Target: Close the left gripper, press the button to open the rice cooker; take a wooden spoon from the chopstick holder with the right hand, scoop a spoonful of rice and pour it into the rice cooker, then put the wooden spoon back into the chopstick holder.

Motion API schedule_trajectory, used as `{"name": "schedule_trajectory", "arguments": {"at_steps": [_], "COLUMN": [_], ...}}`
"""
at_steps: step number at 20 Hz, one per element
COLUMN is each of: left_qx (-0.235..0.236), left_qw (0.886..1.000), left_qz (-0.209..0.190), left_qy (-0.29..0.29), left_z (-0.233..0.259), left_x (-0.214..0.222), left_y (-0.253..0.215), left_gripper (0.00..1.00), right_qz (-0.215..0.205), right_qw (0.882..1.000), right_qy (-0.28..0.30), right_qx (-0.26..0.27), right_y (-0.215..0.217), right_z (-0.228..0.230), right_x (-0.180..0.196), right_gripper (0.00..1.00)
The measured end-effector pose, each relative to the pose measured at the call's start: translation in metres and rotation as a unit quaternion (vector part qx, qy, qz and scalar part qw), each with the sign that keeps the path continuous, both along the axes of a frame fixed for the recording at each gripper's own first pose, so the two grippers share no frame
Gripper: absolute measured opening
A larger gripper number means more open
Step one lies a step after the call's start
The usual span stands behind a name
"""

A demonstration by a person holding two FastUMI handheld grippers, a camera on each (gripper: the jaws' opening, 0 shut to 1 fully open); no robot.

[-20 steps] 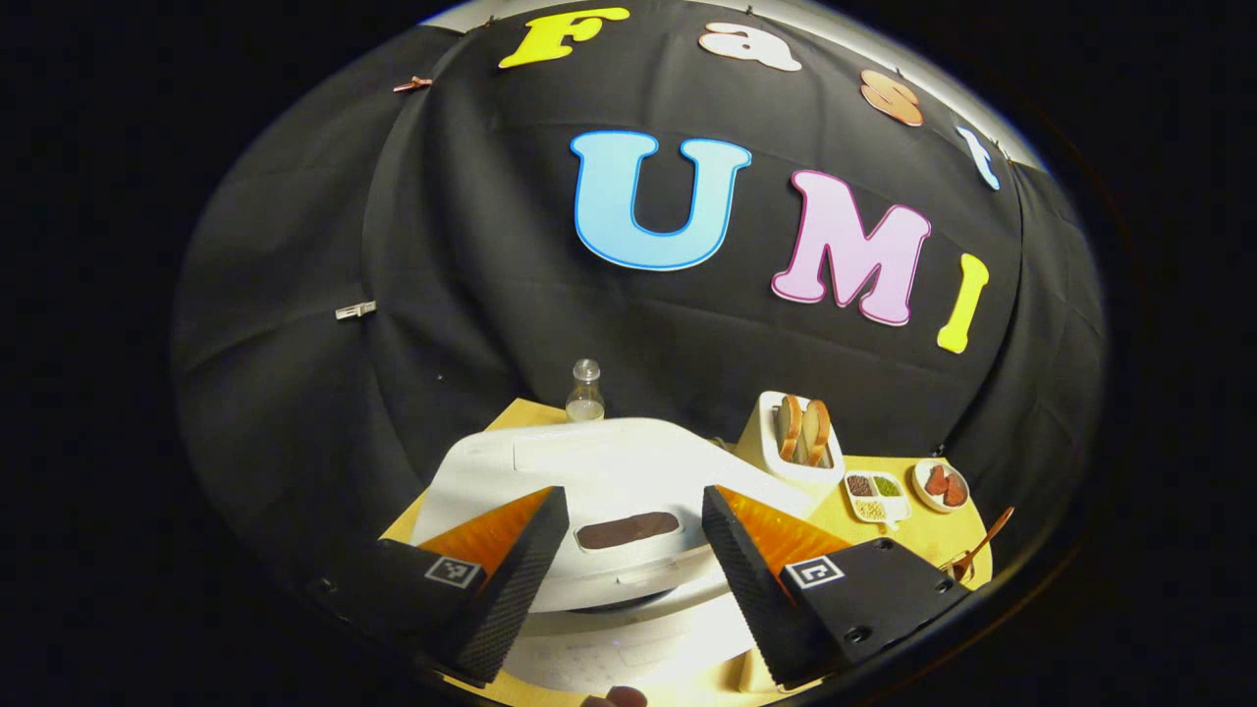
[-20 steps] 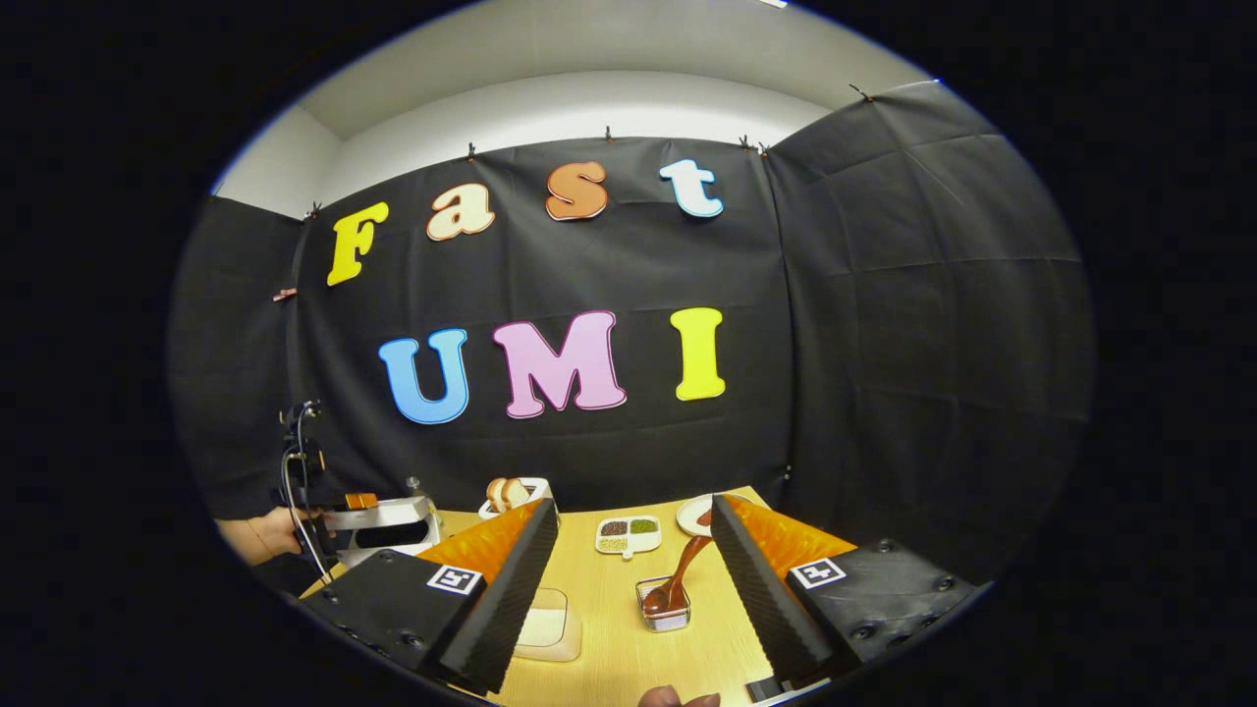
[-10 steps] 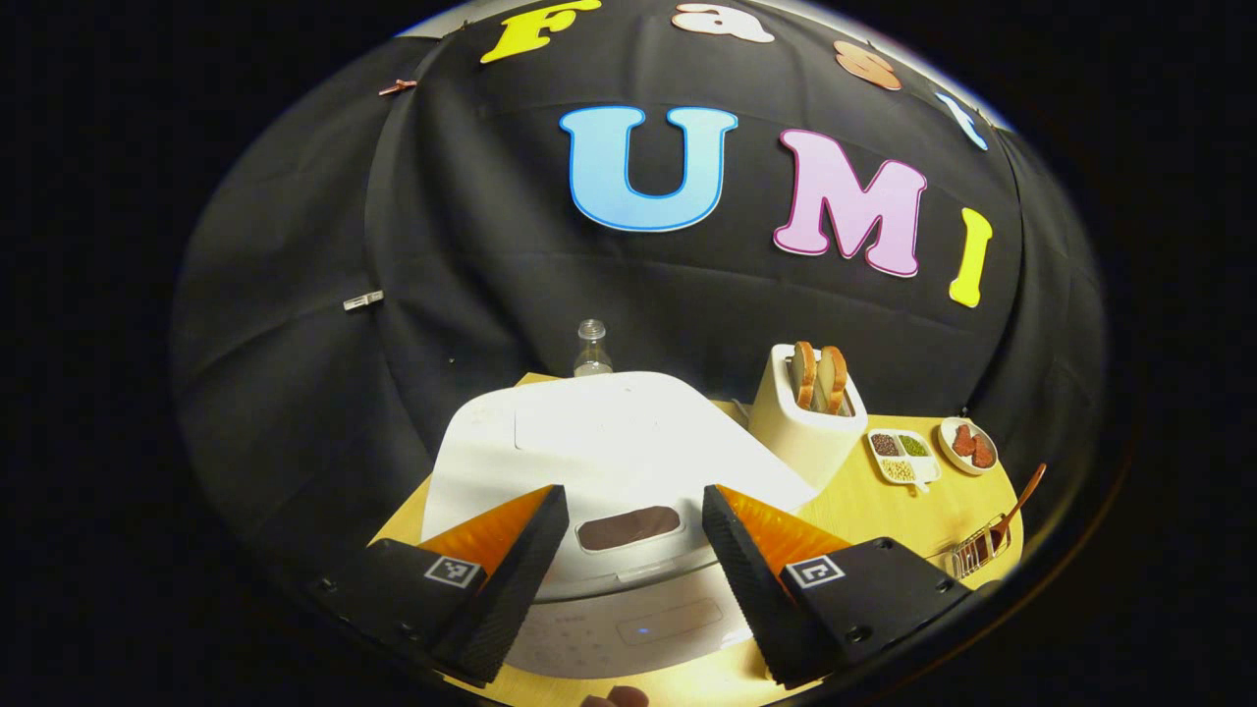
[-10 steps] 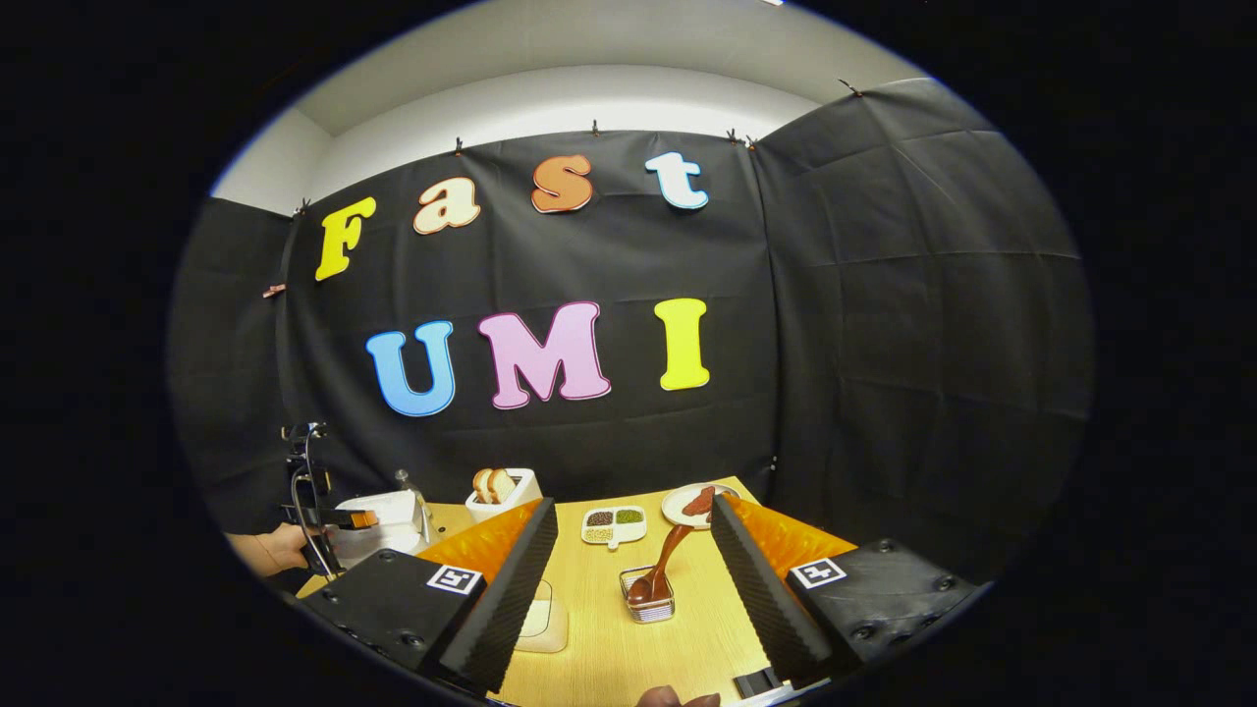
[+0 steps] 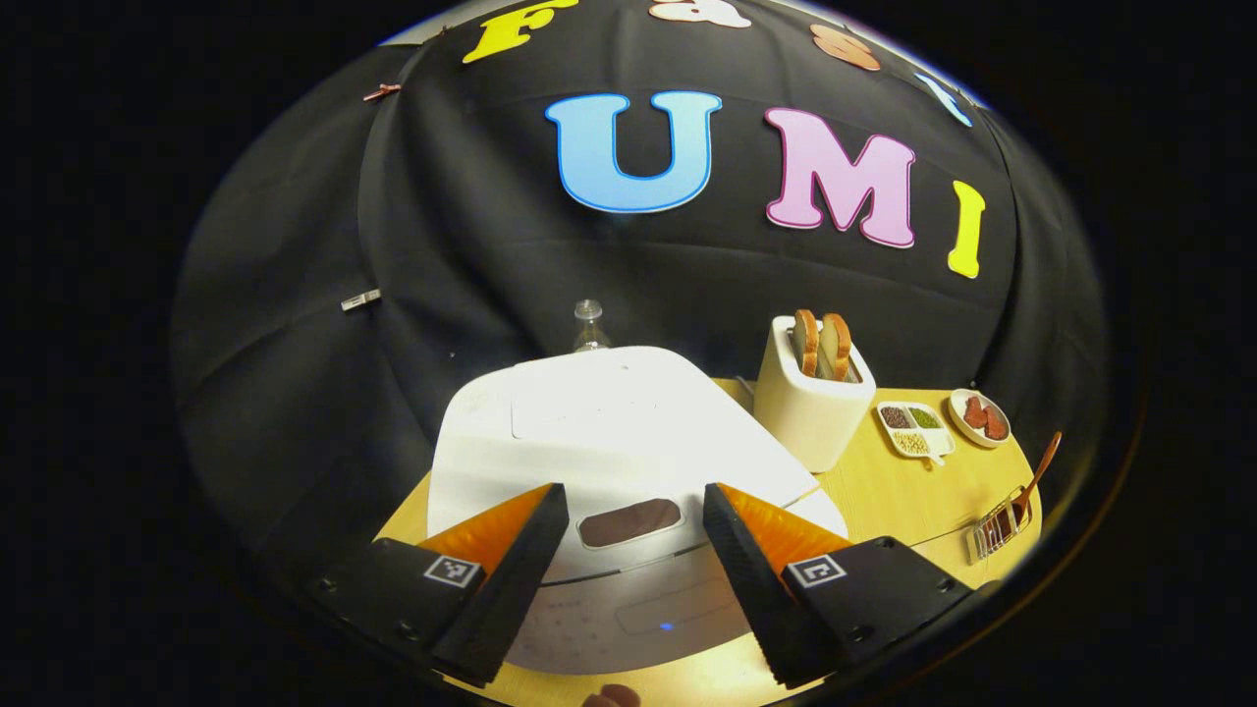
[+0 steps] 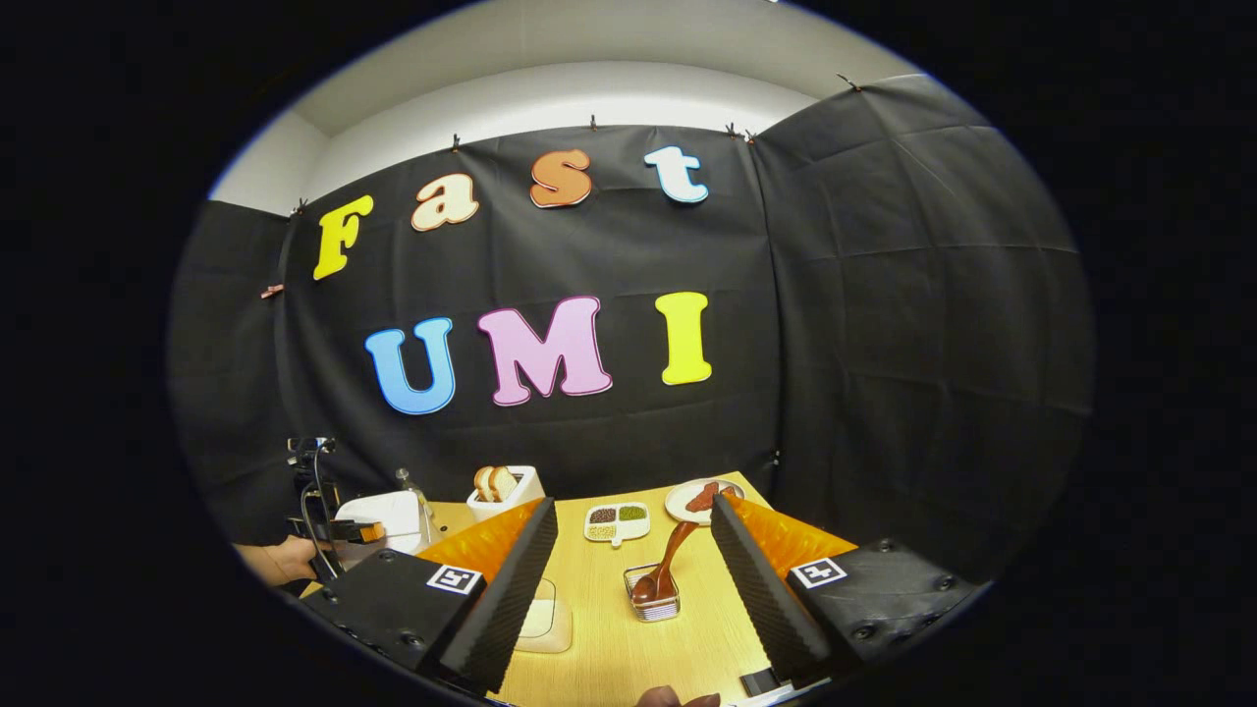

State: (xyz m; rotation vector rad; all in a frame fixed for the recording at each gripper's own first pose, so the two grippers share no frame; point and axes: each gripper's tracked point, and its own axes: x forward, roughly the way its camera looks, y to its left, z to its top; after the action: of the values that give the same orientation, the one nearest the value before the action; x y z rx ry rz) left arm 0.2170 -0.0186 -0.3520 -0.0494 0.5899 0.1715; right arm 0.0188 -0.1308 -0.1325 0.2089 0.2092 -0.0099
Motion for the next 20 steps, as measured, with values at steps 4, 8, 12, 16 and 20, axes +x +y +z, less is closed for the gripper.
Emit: {"name": "schedule_trajectory", "arguments": {"at_steps": [4, 8, 12, 16, 20], "left_qx": [0.003, 0.015, 0.009, 0.011, 0.025], "left_qw": [1.000, 1.000, 1.000, 0.999, 0.997], "left_qz": [-0.006, -0.012, -0.010, -0.014, -0.031], "left_qy": [-0.004, 0.005, -0.018, -0.043, -0.066], "left_z": [-0.001, 0.001, 0.011, 0.030, 0.058], "left_x": [-0.001, -0.001, -0.005, -0.009, -0.012], "left_y": [0.002, 0.002, 0.001, -0.002, -0.005], "left_gripper": [0.99, 0.99, 0.95, 0.94, 0.94], "right_qz": [-0.002, -0.002, -0.005, -0.007, -0.004], "right_qw": [1.000, 1.000, 1.000, 1.000, 1.000], "right_qy": [0.000, 0.000, -0.002, 0.002, -0.001], "right_qx": [0.005, 0.006, 0.003, 0.004, 0.003], "right_y": [0.000, 0.002, -0.003, -0.007, -0.006], "right_z": [-0.001, -0.002, 0.000, -0.002, -0.001], "right_x": [0.001, -0.002, -0.006, -0.009, -0.006], "right_gripper": [0.98, 0.98, 0.98, 0.98, 0.98]}}
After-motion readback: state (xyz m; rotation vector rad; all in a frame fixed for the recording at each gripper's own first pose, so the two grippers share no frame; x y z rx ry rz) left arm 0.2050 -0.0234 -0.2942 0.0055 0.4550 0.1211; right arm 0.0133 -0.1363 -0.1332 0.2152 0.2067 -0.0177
